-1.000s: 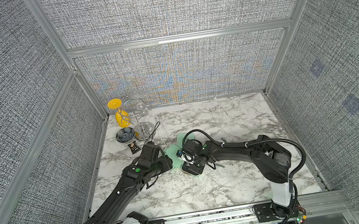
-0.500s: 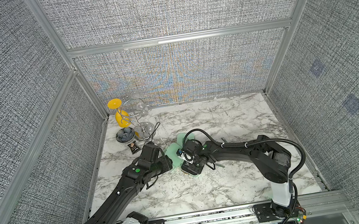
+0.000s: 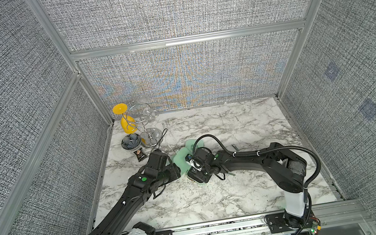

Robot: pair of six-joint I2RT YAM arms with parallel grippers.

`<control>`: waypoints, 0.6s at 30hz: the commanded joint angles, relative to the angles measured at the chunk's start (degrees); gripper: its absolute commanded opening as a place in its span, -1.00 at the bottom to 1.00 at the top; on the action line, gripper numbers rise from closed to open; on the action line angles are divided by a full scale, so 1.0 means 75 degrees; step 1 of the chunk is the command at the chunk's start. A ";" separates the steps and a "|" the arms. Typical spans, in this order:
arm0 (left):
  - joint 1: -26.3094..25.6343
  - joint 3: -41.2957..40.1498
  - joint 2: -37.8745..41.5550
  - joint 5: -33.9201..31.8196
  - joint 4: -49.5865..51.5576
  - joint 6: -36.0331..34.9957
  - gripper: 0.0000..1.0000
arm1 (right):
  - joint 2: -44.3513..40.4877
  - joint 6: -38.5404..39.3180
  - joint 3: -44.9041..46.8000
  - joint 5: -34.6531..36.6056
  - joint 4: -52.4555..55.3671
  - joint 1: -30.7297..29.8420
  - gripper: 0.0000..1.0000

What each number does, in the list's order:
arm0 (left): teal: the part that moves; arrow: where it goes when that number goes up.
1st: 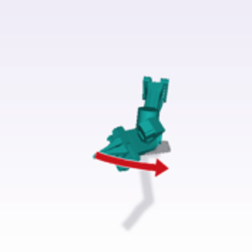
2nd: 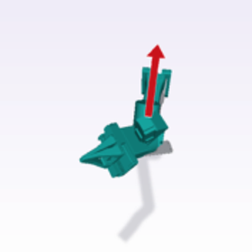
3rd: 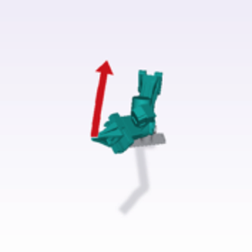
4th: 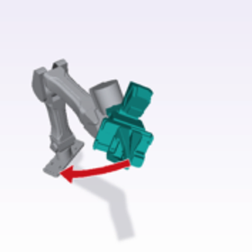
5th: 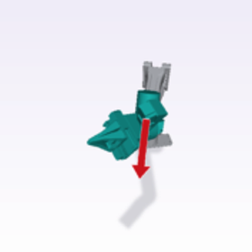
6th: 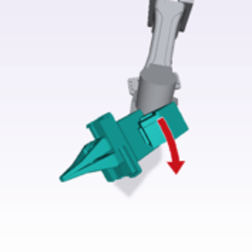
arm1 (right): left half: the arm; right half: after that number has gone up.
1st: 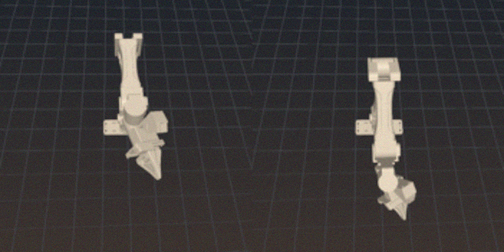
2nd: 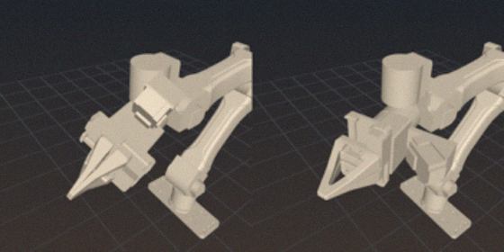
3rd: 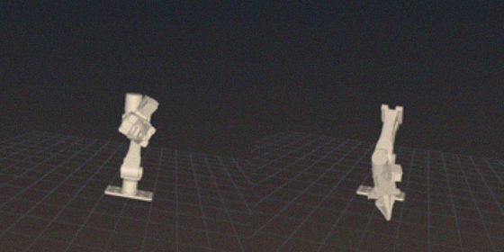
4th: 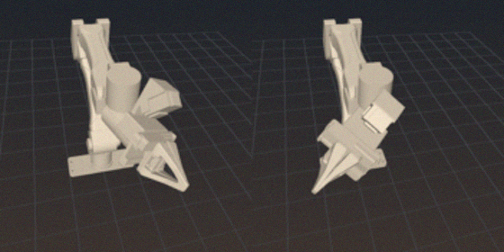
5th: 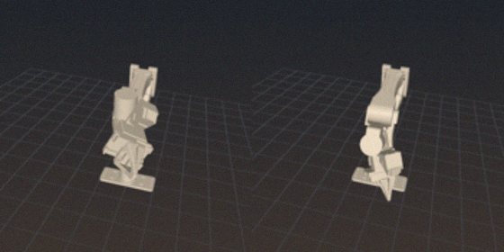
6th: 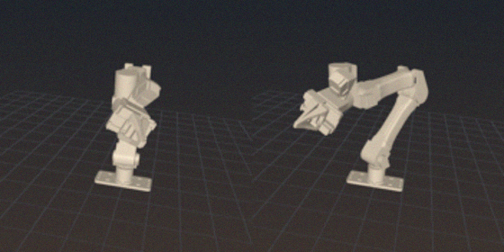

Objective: Organize nail clipper sets
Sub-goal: Place the nail clipper in the storage box.

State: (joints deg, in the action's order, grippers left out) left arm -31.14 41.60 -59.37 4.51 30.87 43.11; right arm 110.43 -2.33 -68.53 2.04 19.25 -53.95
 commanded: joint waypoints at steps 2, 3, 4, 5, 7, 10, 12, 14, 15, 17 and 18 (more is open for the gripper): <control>-0.0010 -0.0028 0.0053 0.0042 -0.0118 0.0029 0.16 | 0.0172 -0.0371 0.0040 -0.0434 0.1020 -0.0036 -0.94; -0.0004 -0.0028 0.0057 0.0043 -0.0120 0.0030 0.16 | 0.0179 -0.0408 0.0011 -0.0453 0.1070 -0.0037 -0.93; -0.0005 -0.0037 0.0050 0.0043 -0.0126 0.0029 0.16 | 0.0170 -0.0458 -0.0006 -0.0483 0.1098 -0.0036 -0.92; -0.0002 -0.0030 0.0036 0.0063 -0.0123 0.0029 0.16 | 0.0166 -0.0533 -0.0029 -0.0512 0.1142 -0.0036 -0.89; -0.0008 -0.0028 0.0018 0.0096 -0.0132 0.0026 0.16 | 0.0141 -0.0657 -0.0083 -0.0518 0.1238 -0.0044 -0.79; 0.0011 -0.0019 -0.0057 0.0166 -0.0127 0.0006 0.17 | 0.0080 -0.0732 -0.0184 -0.0447 0.1408 -0.0042 -0.57; -0.0004 -0.0016 -0.0070 0.0205 -0.0126 -0.0006 0.17 | 0.0031 -0.0734 -0.0307 -0.0351 0.1558 -0.0047 -0.53; -0.0002 -0.0028 -0.0058 0.0207 -0.0115 -0.0007 0.17 | -0.0026 -0.0704 -0.0440 -0.0264 0.1735 -0.0034 -0.47; -0.0004 -0.0039 -0.0032 0.0198 -0.0119 -0.0008 0.17 | -0.0051 -0.0698 -0.0490 -0.0232 0.1785 -0.0037 -0.46; -0.0004 -0.0060 0.0025 0.0203 -0.0103 0.0005 0.17 | -0.0100 -0.0663 -0.0598 -0.0180 0.1925 -0.0037 -0.40; -0.0003 -0.0072 0.0044 0.0205 -0.0091 0.0006 0.17 | -0.0128 -0.0651 -0.0643 -0.0179 0.1965 -0.0036 -0.36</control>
State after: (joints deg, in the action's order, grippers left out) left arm -31.14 41.36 -59.48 5.63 30.37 43.48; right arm 109.84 -6.74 -72.64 1.15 28.14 -54.11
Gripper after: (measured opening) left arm 0.583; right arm 0.305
